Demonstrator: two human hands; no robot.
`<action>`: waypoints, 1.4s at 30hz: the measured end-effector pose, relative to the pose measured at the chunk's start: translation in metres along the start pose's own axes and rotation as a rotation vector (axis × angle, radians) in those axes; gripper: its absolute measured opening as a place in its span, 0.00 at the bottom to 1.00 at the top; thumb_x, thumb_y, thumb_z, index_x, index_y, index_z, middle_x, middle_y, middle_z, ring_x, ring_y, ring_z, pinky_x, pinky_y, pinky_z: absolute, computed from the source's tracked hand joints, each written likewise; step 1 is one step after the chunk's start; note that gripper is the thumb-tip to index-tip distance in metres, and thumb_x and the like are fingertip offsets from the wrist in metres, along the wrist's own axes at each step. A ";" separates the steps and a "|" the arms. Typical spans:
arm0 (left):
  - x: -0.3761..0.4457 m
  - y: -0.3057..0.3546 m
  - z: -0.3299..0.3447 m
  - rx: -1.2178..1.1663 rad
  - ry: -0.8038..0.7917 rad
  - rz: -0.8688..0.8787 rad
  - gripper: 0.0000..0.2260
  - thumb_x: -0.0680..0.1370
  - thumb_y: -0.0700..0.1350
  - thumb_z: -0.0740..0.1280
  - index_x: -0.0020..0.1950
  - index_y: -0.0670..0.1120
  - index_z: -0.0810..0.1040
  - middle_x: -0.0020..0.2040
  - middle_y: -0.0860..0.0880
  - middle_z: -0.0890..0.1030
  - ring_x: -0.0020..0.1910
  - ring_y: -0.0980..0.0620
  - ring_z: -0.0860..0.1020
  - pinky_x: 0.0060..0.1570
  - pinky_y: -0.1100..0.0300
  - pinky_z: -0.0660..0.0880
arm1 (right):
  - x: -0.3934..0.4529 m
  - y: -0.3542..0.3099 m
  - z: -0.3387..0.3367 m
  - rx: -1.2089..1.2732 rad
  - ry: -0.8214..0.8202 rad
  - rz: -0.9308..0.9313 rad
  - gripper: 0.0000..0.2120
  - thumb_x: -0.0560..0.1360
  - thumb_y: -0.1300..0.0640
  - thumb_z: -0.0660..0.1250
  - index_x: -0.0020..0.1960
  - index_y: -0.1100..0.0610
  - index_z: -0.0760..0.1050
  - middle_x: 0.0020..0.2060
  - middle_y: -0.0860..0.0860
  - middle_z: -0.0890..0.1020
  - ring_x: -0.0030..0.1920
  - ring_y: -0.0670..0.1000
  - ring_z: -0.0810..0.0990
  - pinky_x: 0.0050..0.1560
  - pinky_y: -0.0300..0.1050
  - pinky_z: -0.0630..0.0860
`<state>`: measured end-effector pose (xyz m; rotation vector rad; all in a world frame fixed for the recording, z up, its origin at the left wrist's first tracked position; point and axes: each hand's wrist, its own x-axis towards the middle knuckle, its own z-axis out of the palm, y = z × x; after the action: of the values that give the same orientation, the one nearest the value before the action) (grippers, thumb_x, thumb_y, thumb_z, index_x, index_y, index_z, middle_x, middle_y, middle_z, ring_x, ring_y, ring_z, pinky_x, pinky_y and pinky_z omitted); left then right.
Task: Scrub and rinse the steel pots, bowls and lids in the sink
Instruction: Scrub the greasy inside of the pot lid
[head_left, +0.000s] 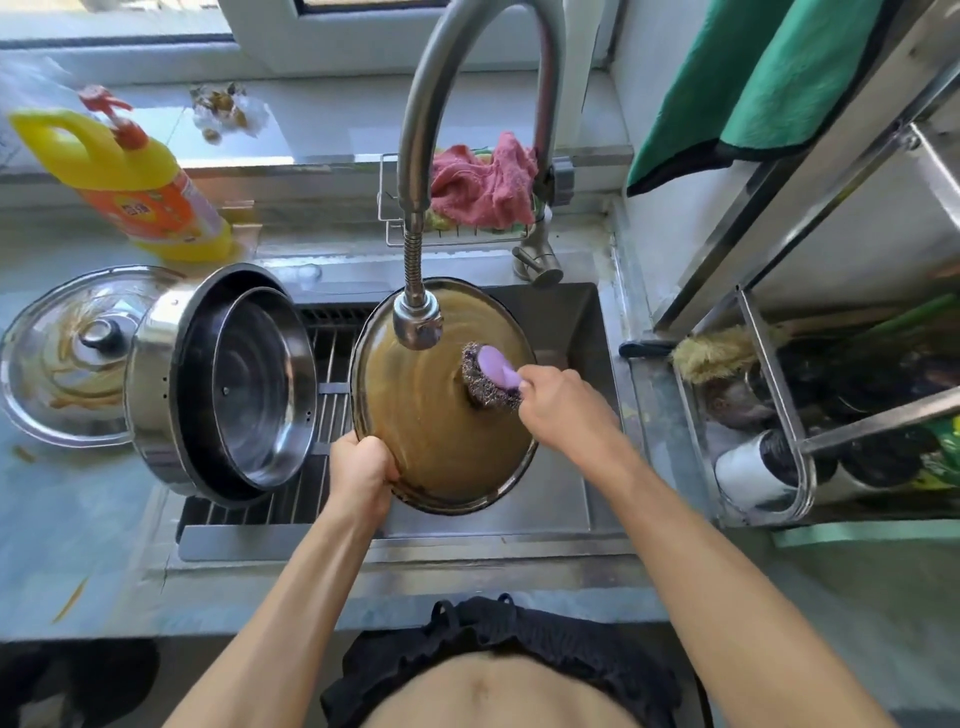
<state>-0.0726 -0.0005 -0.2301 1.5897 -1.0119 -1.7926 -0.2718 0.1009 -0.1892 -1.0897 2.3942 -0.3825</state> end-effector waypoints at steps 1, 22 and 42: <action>-0.001 0.000 0.000 0.005 -0.007 0.012 0.16 0.49 0.32 0.53 0.34 0.43 0.64 0.34 0.48 0.64 0.33 0.48 0.64 0.34 0.58 0.56 | 0.002 0.003 -0.001 0.005 -0.002 0.040 0.14 0.81 0.52 0.53 0.57 0.52 0.75 0.53 0.60 0.80 0.52 0.65 0.78 0.45 0.52 0.68; -0.027 0.018 0.018 -0.153 0.163 -0.101 0.17 0.66 0.21 0.48 0.32 0.43 0.60 0.34 0.46 0.64 0.34 0.49 0.65 0.34 0.59 0.58 | -0.032 -0.026 0.019 0.052 0.119 -0.035 0.14 0.81 0.57 0.53 0.63 0.49 0.72 0.47 0.62 0.81 0.48 0.66 0.79 0.39 0.50 0.68; -0.031 0.013 0.015 -0.132 0.165 -0.164 0.17 0.66 0.21 0.47 0.30 0.43 0.59 0.31 0.46 0.64 0.33 0.48 0.65 0.33 0.59 0.59 | -0.021 -0.027 0.013 0.062 0.078 0.037 0.13 0.82 0.55 0.54 0.62 0.51 0.73 0.50 0.59 0.81 0.51 0.64 0.79 0.42 0.49 0.69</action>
<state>-0.0831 0.0192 -0.2009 1.7467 -0.6913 -1.7600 -0.2358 0.0989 -0.1821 -1.0187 2.4495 -0.4910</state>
